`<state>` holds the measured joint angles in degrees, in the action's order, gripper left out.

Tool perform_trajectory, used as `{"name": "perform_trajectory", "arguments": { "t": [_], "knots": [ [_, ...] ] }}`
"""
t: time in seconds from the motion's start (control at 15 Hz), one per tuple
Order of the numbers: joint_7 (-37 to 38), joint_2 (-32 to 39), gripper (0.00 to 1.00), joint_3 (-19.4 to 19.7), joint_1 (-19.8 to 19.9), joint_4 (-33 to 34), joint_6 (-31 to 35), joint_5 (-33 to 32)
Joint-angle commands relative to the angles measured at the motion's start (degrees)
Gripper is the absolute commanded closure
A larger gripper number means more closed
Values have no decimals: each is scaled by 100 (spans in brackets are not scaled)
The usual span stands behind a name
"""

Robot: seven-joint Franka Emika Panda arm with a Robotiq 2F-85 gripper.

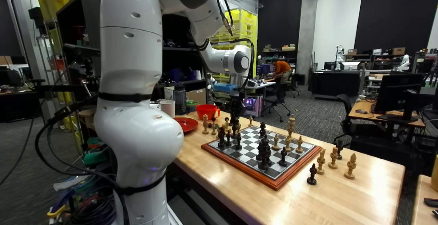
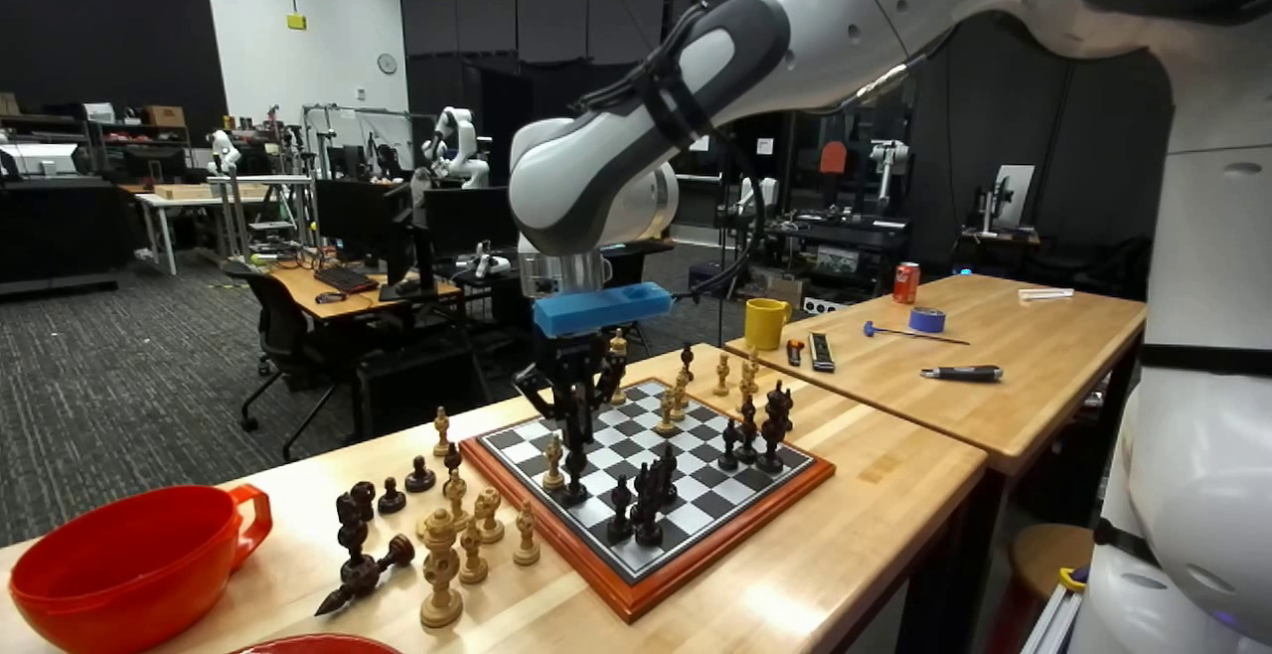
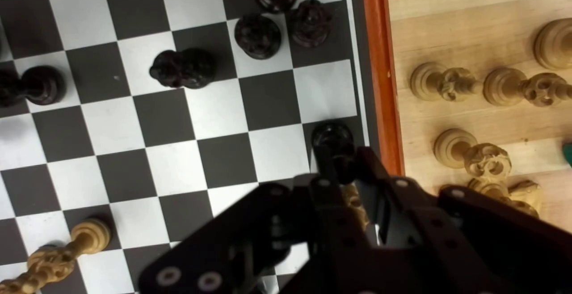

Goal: Move the black bishop to the right, pick up two of the beige chess pieces and put them on the chess board

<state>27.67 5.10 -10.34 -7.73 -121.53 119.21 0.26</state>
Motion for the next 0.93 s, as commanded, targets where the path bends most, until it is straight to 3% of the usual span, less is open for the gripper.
{"name": "perform_trajectory", "arguments": {
  "t": [0.0,0.27,0.53,0.87],
  "knots": [
    [-69,-206,95,79,-96,-44,-72,23],
    [-28,-648,95,116,-58,-108,-266,-138],
    [-28,-1109,95,219,84,-102,-808,-712],
    [-45,-1307,95,395,368,-99,-1055,-1066]
  ]
}}
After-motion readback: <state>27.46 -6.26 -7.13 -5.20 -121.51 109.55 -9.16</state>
